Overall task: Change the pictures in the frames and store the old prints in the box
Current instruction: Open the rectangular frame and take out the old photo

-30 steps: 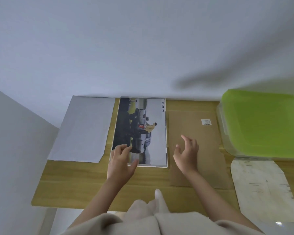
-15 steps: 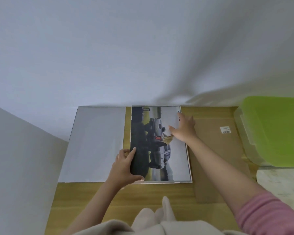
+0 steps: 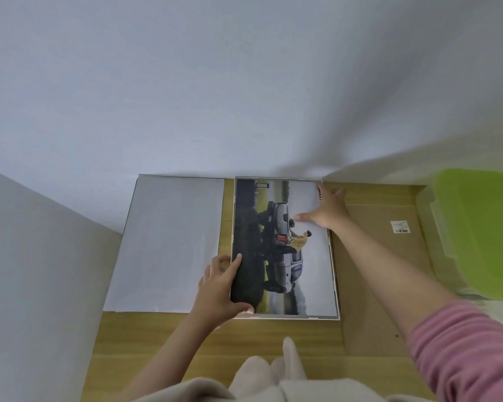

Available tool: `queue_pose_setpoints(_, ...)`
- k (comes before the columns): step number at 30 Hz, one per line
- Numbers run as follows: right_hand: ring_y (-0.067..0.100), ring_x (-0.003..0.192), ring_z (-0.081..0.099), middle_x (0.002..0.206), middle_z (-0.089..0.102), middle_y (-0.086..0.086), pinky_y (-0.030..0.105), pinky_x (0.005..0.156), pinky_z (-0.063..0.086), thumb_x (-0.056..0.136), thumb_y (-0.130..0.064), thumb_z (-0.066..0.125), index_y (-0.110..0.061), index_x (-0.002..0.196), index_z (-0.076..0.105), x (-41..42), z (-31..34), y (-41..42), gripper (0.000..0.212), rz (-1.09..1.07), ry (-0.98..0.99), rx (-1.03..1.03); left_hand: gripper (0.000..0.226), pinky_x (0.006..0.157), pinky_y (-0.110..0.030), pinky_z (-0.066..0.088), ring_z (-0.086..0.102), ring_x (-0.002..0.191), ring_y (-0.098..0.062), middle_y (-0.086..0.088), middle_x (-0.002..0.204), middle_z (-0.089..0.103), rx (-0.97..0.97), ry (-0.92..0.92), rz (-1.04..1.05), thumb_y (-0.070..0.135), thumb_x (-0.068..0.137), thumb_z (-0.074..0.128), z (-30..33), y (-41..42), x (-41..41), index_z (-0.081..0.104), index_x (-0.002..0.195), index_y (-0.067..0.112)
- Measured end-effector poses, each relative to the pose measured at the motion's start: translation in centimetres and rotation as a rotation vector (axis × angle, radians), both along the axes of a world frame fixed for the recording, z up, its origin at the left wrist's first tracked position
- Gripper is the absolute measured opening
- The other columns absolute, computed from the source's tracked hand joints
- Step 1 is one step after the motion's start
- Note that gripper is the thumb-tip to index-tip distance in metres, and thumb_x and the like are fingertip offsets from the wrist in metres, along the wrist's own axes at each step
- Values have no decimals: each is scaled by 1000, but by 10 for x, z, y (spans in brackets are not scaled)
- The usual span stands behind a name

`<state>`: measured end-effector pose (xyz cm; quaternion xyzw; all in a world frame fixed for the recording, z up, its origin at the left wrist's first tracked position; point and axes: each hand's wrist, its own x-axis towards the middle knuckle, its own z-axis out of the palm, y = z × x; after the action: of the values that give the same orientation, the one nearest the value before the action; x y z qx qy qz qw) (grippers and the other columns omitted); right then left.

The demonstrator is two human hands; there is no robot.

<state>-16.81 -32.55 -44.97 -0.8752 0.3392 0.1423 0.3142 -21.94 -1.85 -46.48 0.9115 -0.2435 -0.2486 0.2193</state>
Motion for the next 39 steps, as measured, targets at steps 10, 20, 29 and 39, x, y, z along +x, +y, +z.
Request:
queue_pose_setpoints(10,33,125,30,133,35,10,41,98,30,54,-44,86,-21,129,42,-6,8,10,90,24,-107,-228,111,109,-40,32,25,130,-19,1,142,20,-20,5,14,61,59,75,-5,-1,-1,14,147,30)
queue_pose_setpoints(20,13,127,41,141,44,-2,25,102,35,80,-14,73,-17,138,39,-16,34,16,68,-52,-579,132,111,108,-42,32,27,130,-20,1,142,21,-32,5,29,62,58,75,-8,0,-3,15,147,31)
queue_pose_setpoints(29,21,116,55,120,61,0,24,87,43,80,-15,73,-15,113,58,-5,70,19,37,-39,-649,103,111,108,-40,32,28,128,-19,3,142,20,-56,4,35,60,59,75,-8,2,-6,14,147,31)
queue_pose_setpoints(39,-15,69,58,109,65,-12,29,84,51,82,-12,65,-22,125,59,-5,105,24,45,205,-549,4,107,103,-35,42,37,124,-19,4,141,25,-144,40,65,50,59,79,-5,4,-9,20,146,27)
